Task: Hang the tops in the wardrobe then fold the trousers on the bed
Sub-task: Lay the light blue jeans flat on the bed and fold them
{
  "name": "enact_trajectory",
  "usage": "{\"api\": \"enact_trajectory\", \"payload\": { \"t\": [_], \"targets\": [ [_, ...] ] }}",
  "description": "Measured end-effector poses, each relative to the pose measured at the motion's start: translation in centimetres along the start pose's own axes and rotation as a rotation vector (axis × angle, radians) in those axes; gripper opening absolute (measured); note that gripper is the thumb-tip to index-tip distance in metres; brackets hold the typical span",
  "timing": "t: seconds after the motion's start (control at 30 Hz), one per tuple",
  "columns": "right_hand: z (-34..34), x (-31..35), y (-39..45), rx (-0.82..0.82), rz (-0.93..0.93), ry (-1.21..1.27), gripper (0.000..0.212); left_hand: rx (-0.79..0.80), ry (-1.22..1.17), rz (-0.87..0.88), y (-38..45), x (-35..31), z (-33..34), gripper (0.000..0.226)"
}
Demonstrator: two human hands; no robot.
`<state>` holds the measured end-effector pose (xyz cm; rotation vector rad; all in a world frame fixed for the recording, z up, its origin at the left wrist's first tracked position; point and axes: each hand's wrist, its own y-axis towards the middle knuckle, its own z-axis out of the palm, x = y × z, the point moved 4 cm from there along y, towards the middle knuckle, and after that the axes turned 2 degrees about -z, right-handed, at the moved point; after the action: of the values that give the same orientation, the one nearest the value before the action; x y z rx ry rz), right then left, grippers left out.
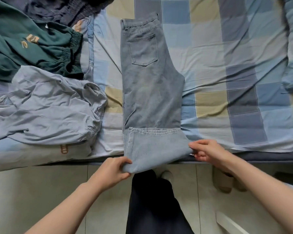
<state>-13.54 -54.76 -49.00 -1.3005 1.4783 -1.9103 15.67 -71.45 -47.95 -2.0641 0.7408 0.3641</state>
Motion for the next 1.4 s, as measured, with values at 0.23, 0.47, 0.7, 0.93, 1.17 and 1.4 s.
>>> {"api": "enact_trajectory", "payload": {
  "t": [0.23,0.47,0.7,0.93,1.17,1.4],
  "targets": [
    [-0.4,14.4,3.8,0.163,-0.033,0.019,0.019,-0.193,0.15,0.233,8.3,-3.9,-13.1,0.035],
    [-2.1,24.8,12.2,-0.35,-0.348,0.212,0.033,-0.242,-0.689,-0.22,26.0,-1.9,-21.7,0.058],
    [1.6,11.8,17.6,-0.26,0.055,-0.203,0.036,-0.147,-0.483,-0.396,27.3,2.7,-9.6,0.016],
    [2.3,9.8,20.1,-0.197,0.026,-0.175,0.039,-0.119,-0.76,-0.465,25.5,4.9,-6.0,0.047],
    [2.2,9.0,21.2,-0.09,0.025,-0.047,0.033,-0.163,-0.987,-0.456,24.9,4.8,-4.7,0.023],
    [1.3,5.7,17.3,-0.009,0.03,-0.134,0.027,-0.015,-0.871,-0.584,19.3,5.9,-3.1,0.042]
  ]
}}
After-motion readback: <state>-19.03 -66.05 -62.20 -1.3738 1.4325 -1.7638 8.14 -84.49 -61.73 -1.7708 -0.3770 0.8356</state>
